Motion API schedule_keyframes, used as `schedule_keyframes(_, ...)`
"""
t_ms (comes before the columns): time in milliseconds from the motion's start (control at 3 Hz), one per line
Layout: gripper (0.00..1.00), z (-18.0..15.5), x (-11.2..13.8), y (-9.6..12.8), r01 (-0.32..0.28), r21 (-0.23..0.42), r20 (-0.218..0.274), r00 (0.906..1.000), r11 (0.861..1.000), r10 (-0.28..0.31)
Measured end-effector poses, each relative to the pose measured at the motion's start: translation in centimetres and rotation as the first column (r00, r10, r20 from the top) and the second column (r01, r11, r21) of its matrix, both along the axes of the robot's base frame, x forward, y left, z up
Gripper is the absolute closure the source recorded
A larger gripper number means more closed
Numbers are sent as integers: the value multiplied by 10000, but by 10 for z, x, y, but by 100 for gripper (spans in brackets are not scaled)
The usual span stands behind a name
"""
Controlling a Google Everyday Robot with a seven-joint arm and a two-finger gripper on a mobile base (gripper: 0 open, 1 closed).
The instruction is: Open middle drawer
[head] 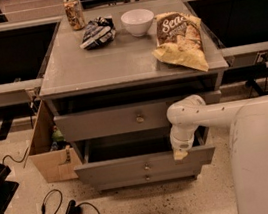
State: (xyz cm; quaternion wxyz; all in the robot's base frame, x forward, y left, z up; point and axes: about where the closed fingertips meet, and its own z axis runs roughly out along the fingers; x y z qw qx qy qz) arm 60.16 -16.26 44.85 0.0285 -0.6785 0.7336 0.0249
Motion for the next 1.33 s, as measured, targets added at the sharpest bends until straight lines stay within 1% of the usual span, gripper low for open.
schedule_keyframes(333,8,0,0,0,0,0,0,10000,10000,0)
schedule_keyframes(667,0,0,0,0,0,0,0,10000,10000,0)
schedule_keyframes(1000,0,-7,-6,0,21,-24,-201,9998,10000,-21)
schedule_keyframes(1333,0,-32,-26,2,92,-109,-895,9959,9999,-101)
